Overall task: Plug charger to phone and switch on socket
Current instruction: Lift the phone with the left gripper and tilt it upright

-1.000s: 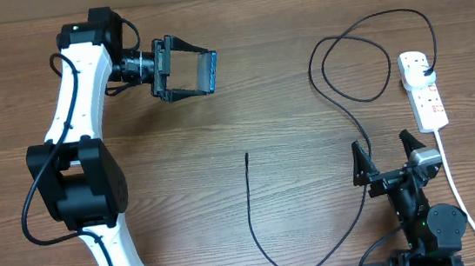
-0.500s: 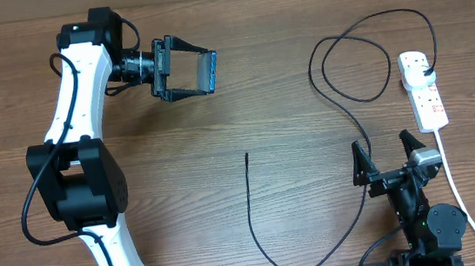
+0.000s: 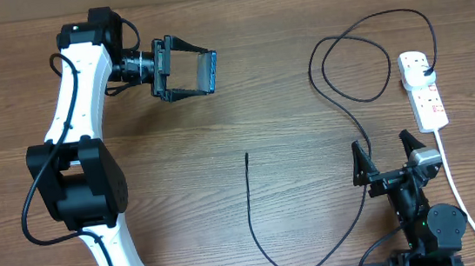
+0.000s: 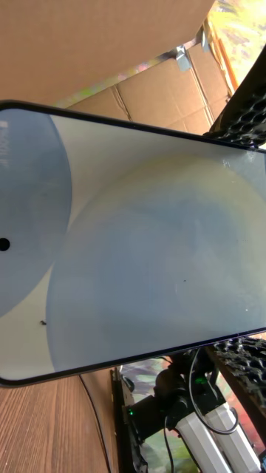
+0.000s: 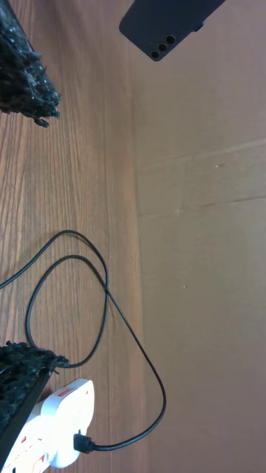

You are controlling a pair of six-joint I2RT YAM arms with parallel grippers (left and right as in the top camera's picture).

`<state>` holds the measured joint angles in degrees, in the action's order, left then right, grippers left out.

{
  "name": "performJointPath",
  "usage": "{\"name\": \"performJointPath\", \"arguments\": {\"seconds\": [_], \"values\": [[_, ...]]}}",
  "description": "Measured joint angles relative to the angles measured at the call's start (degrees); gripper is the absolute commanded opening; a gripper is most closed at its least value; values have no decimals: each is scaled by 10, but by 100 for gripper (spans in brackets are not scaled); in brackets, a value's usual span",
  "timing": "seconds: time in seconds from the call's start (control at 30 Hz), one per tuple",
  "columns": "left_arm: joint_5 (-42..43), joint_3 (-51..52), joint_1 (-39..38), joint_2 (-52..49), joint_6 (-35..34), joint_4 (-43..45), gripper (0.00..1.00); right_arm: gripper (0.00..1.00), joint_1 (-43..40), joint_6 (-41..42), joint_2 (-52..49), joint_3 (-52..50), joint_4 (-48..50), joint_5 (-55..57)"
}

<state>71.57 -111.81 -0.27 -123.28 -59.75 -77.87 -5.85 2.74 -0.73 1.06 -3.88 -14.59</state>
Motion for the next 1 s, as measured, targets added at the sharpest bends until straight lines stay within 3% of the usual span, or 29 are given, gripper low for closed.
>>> {"name": "performJointPath", "arguments": {"seconds": [1.0], "values": [[-2,0,0,0,5,-12,4,100,0,0,0,0,0,0]]}}
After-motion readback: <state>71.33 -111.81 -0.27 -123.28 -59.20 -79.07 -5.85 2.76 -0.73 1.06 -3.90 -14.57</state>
